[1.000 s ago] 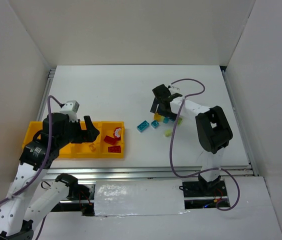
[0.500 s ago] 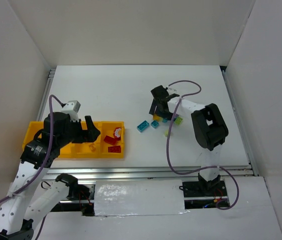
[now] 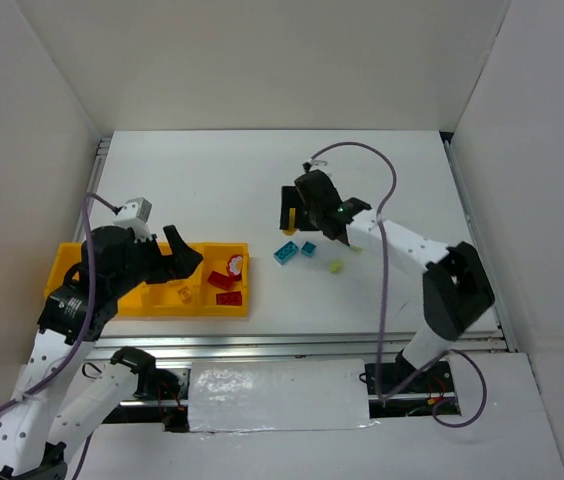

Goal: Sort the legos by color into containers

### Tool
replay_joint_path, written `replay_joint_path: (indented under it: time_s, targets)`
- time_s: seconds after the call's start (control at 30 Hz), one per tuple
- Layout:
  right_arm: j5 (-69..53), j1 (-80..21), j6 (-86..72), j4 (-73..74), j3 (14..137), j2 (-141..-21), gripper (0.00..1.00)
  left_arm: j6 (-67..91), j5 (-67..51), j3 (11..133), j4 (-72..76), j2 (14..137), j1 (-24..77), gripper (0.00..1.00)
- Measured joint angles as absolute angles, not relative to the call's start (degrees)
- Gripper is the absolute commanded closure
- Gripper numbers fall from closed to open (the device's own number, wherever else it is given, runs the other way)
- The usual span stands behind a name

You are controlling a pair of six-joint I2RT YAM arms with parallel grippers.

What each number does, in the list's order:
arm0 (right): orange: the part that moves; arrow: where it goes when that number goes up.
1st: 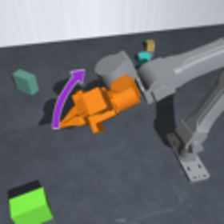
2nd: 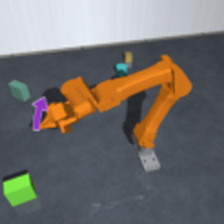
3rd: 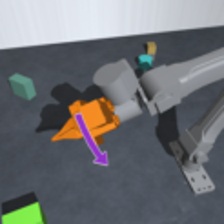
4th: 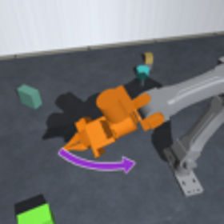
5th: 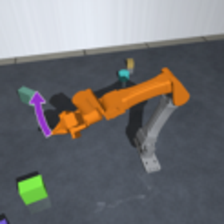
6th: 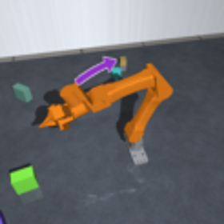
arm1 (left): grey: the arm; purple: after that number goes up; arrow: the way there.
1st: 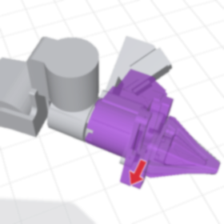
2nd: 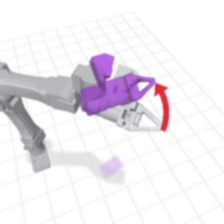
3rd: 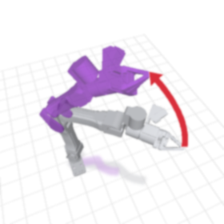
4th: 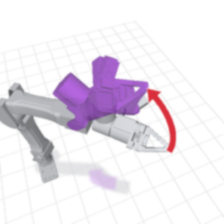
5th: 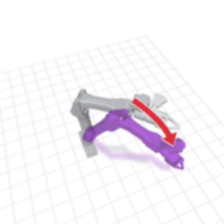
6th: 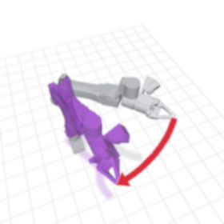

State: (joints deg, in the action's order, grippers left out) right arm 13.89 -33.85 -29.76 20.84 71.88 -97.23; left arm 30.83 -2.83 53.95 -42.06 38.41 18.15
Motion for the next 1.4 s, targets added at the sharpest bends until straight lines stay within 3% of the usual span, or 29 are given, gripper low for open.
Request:
replay_joint_path:
  time_s: [0.23, 0.4, 0.6, 1.0, 1.17, 1.27, 1.33, 1.37, 1.4]
  targets:
    - [5.1, -49.7, -17.2, 11.4, 56.9, -72.4, 0.79, 45.1, -7.5, 51.7, -35.1, 37.7, 18.1, 0.02]
    - [-2.4, -53.5, -11.2, 7.0, 48.6, -59.9, 0.79, 53.6, -20.1, 47.4, -24.1, 40.0, 18.1, 0.02]
    - [-3.9, -57.2, -6.8, 6.1, 49.2, -59.1, 0.78, 61.9, -35.3, 38.1, -9.1, 45.6, 19.1, 0.02]
    - [1.1, -61.3, -4.8, 8.7, 57.1, -66.9, 0.76, 63.2, -40.5, 36.8, -1.4, 45.7, 23.1, 0.10]
    - [2.7, -62.4, -4.8, 9.2, 58.4, -67.3, 0.73, 63.2, -40.5, 36.8, -0.8, 46.6, 23.7, 0.24]
    - [3.4, -62.8, -5.1, 9.4, 58.9, -67.5, 0.70, 63.2, -40.6, 36.7, -0.1, 47.1, 23.9, 0.41]
    - [3.7, -62.9, -5.4, 10.0, 59.4, -68.2, 0.67, 63.0, -40.8, 36.7, 1.0, 47.1, 24.0, 0.55]
    - [3.9, -62.9, -5.3, 10.2, 59.7, -68.6, 0.65, 62.5, -40.7, 36.7, 1.1, 47.1, 24.0, 0.71]
    - [4.0, -63.0, -5.3, 10.6, 60.0, -69.0, 0.63, 61.8, -40.6, 36.7, 0.8, 47.1, 24.0, 0.80]
